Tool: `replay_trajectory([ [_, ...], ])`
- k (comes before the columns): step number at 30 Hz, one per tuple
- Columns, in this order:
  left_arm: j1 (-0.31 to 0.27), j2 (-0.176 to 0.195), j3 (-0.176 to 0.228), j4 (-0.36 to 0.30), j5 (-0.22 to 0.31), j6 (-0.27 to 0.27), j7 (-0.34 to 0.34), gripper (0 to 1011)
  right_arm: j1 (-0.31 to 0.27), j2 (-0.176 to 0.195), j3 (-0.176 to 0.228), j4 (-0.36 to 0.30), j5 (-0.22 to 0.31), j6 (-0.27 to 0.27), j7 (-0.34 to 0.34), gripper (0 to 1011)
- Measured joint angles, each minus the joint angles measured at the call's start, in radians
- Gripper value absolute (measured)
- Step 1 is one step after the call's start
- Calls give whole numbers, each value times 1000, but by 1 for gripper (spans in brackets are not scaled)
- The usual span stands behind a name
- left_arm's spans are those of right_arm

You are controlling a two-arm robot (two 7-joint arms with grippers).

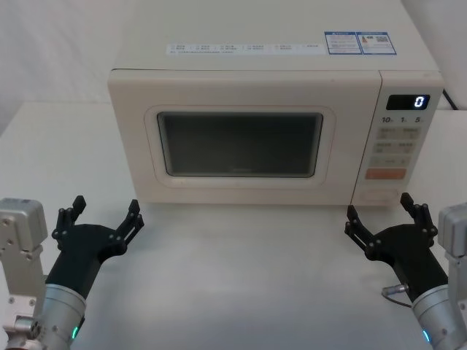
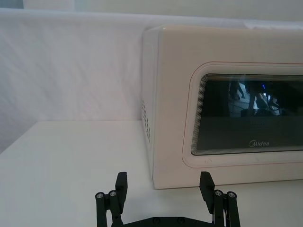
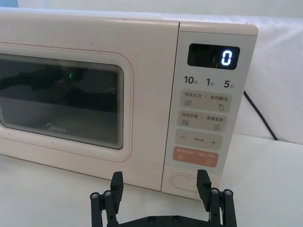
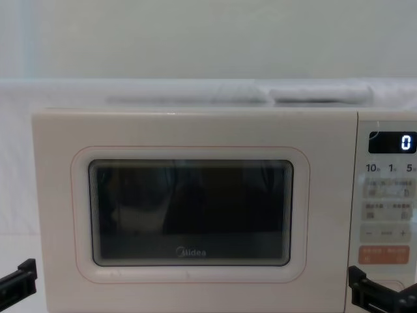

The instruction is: Press the button to open the microwave door with one hand; close the microwave door with the other hand.

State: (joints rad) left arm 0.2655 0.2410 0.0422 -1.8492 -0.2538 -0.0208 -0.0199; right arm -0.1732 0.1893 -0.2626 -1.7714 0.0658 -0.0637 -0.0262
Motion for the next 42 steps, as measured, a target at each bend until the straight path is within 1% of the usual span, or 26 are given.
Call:
replay_trajectory([
  [42, 0, 0, 0, 0, 0, 0, 0, 1001, 0, 0, 0, 0, 0, 0, 0, 1002],
])
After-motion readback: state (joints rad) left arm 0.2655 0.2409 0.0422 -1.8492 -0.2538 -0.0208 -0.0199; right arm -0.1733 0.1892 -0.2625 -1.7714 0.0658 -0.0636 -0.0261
